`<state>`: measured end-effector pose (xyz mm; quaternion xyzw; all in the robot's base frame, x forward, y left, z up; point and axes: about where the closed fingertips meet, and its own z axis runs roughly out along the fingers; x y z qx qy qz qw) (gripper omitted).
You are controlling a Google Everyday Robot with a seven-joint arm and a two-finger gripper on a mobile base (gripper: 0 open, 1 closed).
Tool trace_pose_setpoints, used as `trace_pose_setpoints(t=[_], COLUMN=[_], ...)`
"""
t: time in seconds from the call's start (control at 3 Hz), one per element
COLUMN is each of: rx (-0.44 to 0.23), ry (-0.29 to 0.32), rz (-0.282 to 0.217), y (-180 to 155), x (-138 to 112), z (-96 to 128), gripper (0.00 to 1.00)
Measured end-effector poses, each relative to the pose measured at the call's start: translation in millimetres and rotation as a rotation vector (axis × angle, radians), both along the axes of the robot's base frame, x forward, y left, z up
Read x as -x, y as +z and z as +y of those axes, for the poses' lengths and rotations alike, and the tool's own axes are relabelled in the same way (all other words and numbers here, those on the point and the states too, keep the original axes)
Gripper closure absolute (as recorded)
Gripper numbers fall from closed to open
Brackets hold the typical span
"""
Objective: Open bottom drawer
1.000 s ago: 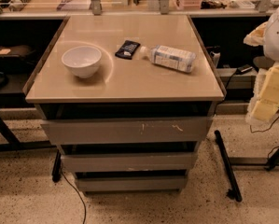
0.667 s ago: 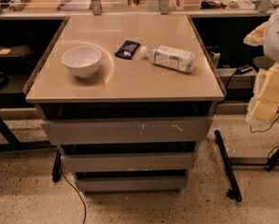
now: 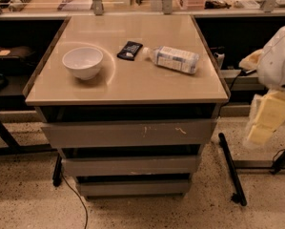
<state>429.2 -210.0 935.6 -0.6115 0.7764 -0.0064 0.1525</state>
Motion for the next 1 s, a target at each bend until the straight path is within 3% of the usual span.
trace_pose_setpoints(t=[0.33, 1.0], rx=[-0.015, -0.075], ry=[0.012, 0.084], rz=[0.051, 0.061], y=[-60.0, -176.7], x=[13.6, 20.6], z=[0.8, 3.8], gripper=[0.00, 0.00])
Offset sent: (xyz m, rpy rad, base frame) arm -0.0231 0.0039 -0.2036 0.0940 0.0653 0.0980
